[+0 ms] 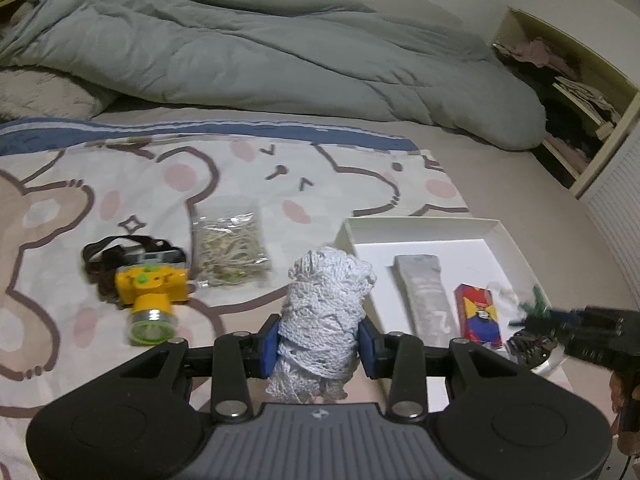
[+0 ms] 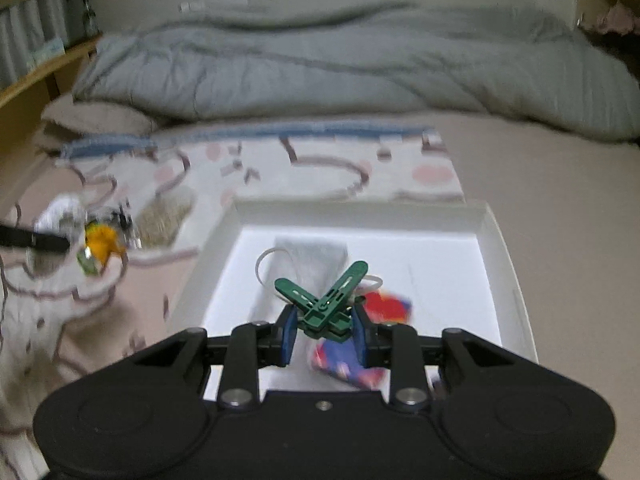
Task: Organize objects
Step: 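Release the clothespins into the box with the right tool while the left tool drops the tissue ball in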
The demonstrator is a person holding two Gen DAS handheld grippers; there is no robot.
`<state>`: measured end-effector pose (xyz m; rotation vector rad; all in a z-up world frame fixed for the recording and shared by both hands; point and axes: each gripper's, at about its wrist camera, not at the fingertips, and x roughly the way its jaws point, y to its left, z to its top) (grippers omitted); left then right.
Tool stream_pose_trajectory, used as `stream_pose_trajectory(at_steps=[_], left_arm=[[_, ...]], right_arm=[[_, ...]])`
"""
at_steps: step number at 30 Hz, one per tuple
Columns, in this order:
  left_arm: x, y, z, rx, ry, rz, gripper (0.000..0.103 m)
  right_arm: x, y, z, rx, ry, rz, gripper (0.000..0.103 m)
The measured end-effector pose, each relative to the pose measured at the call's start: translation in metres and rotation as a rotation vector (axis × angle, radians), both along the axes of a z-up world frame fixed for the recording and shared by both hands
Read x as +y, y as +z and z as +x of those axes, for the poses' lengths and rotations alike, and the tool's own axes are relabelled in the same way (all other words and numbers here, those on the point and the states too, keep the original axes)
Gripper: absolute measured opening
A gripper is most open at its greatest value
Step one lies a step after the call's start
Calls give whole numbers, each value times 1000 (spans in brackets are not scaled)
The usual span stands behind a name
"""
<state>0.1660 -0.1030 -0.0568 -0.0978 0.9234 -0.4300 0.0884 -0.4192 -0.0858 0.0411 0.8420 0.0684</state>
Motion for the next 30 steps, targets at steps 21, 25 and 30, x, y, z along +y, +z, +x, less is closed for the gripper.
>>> stream_pose_trajectory(at_steps=[21, 25, 30], left_arm=[[-154, 5, 0, -99, -301, -53, 41], [-197, -3, 5, -77, -376, -64, 41], [-246, -11, 11, -92, -469, -69, 41]], right_arm=[[-35, -28, -36, 123, 115, 38, 30], [-42, -28, -37, 104, 110, 49, 42], [-51, -22, -39, 74, 103, 101, 55]])
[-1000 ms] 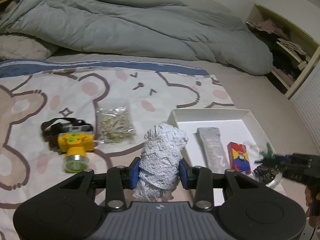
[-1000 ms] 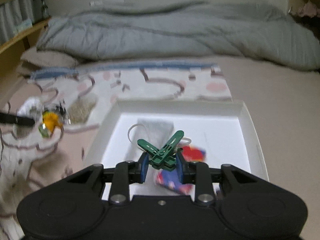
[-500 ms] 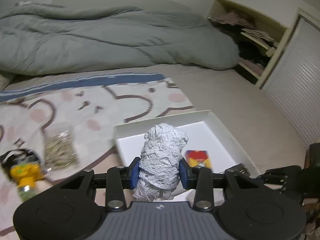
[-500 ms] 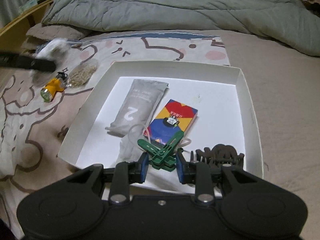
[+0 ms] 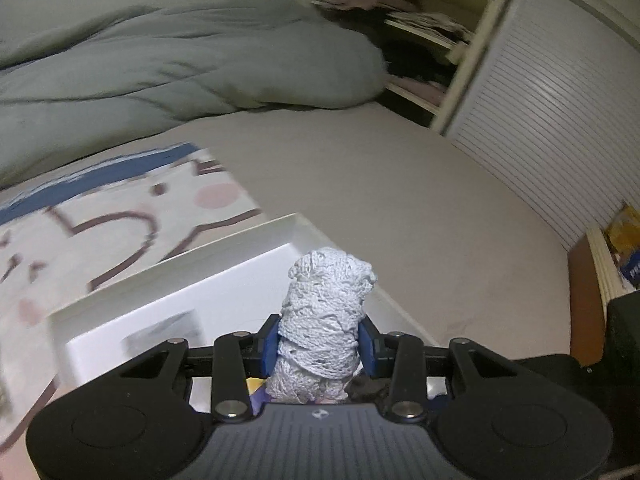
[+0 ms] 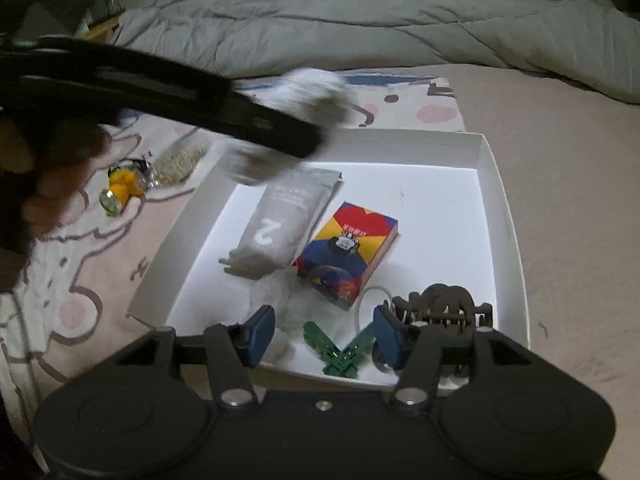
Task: Organize objects
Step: 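Release the clothespins into the box with the right tool while the left tool drops the tissue ball in, then withdraw both tools from the white box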
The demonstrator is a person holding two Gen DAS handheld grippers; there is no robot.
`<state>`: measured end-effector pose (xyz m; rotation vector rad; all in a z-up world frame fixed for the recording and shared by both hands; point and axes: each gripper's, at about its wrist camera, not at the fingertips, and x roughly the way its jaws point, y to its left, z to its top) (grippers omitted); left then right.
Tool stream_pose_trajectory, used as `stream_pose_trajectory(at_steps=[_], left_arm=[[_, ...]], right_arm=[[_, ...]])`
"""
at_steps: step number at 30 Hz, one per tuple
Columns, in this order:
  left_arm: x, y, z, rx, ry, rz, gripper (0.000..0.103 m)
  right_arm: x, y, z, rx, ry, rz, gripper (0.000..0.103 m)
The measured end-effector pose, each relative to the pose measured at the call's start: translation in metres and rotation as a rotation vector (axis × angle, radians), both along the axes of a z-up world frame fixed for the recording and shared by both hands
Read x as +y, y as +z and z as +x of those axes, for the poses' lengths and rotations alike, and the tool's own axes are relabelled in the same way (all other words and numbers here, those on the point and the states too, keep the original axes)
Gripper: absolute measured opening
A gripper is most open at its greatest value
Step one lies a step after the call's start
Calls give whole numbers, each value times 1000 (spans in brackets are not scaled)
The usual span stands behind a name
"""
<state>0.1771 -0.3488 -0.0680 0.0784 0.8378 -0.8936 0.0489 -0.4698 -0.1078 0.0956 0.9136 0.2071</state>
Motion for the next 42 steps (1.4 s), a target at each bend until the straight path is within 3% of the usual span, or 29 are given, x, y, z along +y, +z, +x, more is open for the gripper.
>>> stream_pose_trajectory(at_steps=[9, 15, 19, 21, 25, 42], left_arm=[[-64, -26, 2, -56, -192, 108, 41], [-80, -56, 7, -46, -224, 173, 41], [-85, -72, 15, 7, -213, 163, 43], [-85, -75, 17, 31, -180, 140, 58], [-81, -70, 19, 70, -159, 118, 61], [-20, -25, 6, 44, -46, 125, 61]], right_arm=[[-11, -2, -2, -2, -6, 7, 55], [-15, -5, 0, 8, -5, 12, 55], [-14, -8, 2, 20, 11, 12, 55], [-14, -10, 3, 26, 14, 15, 55], [-19, -15, 7, 45, -12, 11, 55], [-9, 6, -2, 13, -77, -12, 55]])
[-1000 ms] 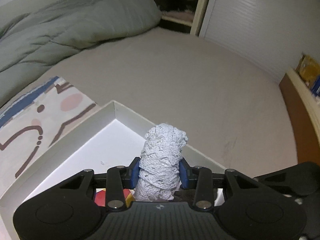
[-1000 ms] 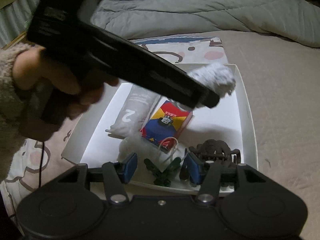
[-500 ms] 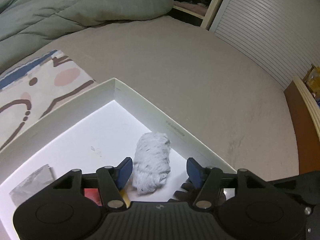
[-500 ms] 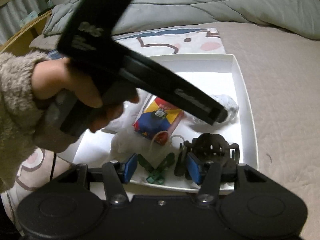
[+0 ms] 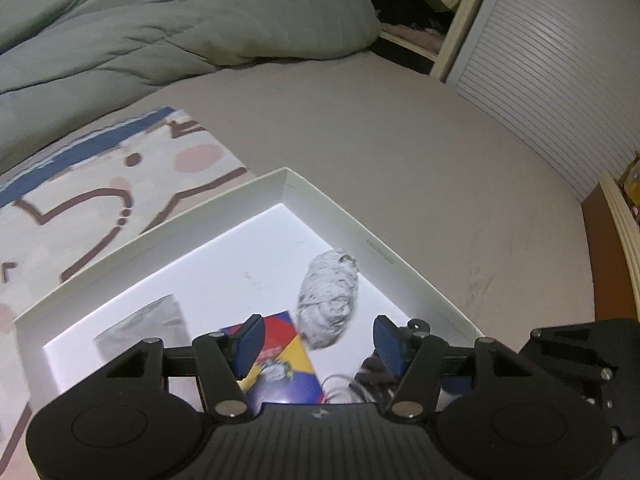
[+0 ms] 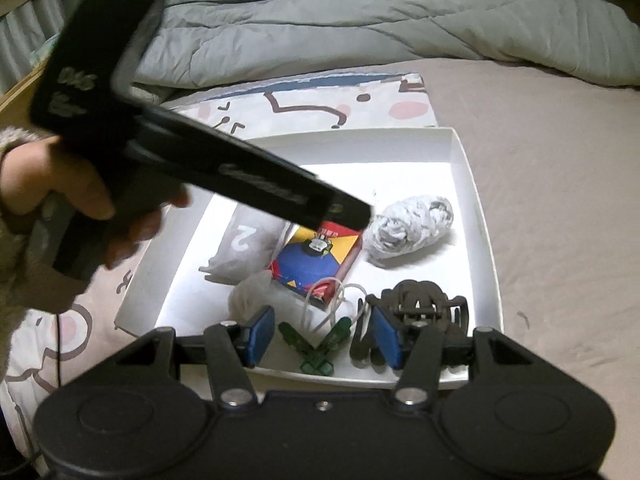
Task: Organize objects
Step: 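Withdraw both tools from the white box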
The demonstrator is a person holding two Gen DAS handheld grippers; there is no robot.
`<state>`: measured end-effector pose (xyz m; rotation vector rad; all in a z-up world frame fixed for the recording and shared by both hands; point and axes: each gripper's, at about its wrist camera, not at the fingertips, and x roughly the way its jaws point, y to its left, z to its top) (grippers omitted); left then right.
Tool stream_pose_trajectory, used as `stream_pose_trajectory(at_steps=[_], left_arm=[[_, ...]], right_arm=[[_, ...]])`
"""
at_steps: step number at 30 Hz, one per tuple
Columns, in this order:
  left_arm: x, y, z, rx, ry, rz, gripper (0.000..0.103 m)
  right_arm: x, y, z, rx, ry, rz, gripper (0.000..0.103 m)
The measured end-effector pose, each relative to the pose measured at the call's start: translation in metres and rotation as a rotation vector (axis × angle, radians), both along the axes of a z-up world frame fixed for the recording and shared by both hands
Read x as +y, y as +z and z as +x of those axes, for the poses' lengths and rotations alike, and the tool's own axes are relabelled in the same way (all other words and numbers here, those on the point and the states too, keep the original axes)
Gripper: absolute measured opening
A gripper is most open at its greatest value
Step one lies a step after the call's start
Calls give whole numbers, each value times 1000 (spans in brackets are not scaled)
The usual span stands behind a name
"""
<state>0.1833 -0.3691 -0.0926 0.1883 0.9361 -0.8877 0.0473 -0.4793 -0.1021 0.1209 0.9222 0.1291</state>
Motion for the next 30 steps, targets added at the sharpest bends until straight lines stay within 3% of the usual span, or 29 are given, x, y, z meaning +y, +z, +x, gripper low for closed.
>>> stream_pose_trajectory(at_steps=[16, 22, 27, 30], left_arm=[[85, 41, -21, -57, 160, 30, 63], [114, 50, -31, -80, 227, 53, 78], [140, 52, -38, -92, 300, 78, 99], [153, 51, -41, -100, 324, 84, 103]], right_arm=[[14, 25, -4, -49, -85, -35, 57], [24, 34, -3, -71, -103, -46, 60], [30, 39, -4, -84, -125, -51, 62], [33, 38, -4, -92, -132, -59, 66]])
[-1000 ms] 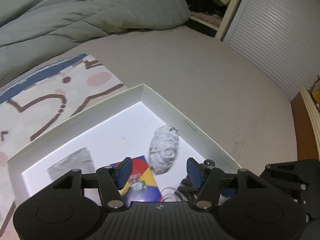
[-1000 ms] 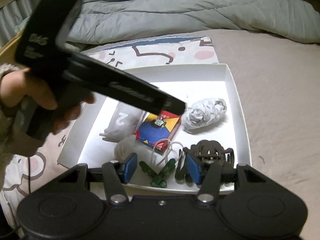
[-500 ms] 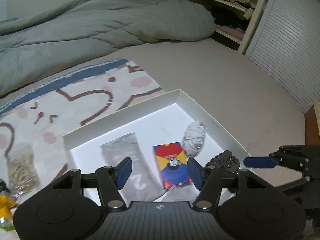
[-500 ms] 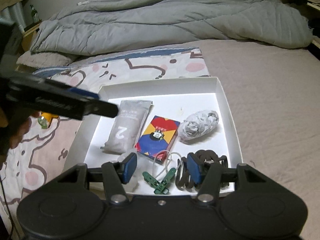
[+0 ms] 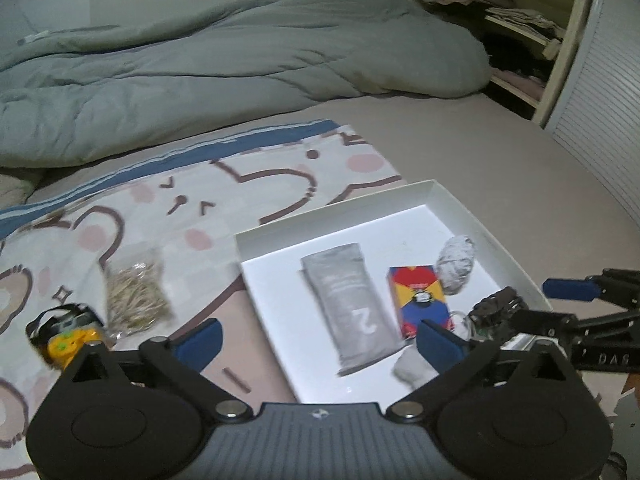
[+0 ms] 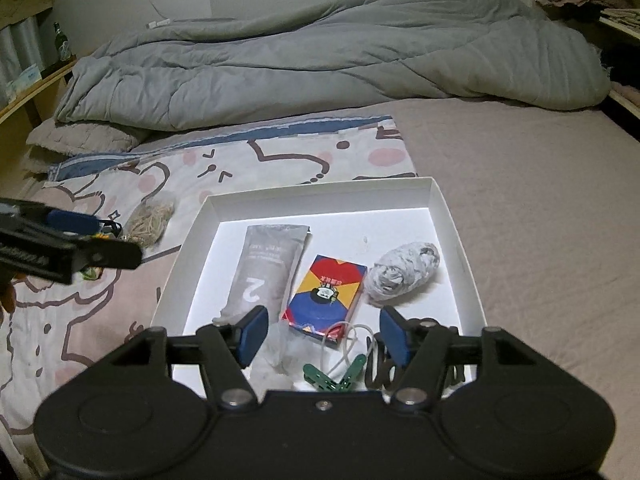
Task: Organize objects
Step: 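Withdraw both tools from the white box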
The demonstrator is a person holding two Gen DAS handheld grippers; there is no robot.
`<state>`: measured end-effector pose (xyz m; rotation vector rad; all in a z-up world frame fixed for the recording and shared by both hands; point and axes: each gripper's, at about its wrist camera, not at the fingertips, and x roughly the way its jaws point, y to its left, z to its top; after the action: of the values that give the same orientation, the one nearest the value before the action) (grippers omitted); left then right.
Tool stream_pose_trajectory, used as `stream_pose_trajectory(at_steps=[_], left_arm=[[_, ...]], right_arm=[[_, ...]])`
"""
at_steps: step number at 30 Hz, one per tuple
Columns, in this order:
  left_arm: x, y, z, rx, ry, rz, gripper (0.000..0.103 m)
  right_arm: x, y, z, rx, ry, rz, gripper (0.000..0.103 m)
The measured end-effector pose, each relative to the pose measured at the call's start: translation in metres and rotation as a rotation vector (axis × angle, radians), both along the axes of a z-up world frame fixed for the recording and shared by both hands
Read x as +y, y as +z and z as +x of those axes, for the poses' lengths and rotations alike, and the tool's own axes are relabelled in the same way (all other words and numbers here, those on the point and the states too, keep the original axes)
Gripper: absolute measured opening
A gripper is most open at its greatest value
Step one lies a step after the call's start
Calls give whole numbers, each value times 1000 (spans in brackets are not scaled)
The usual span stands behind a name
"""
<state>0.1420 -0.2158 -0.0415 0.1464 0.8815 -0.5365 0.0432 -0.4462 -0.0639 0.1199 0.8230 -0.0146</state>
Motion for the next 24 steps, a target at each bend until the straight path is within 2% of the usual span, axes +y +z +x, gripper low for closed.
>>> stream_pose_trajectory(at_steps=[6, 14, 24], left_arm=[[17, -8, -4, -16, 8, 11, 103], [27, -11, -6, -24, 10, 3, 103], [35, -16, -2, -22, 25, -3, 103]], right_arm=[[7, 0, 2, -3, -27, -31, 76], [16, 0, 4, -17, -52, -66, 98], [14, -3, 8, -17, -115, -80, 103]])
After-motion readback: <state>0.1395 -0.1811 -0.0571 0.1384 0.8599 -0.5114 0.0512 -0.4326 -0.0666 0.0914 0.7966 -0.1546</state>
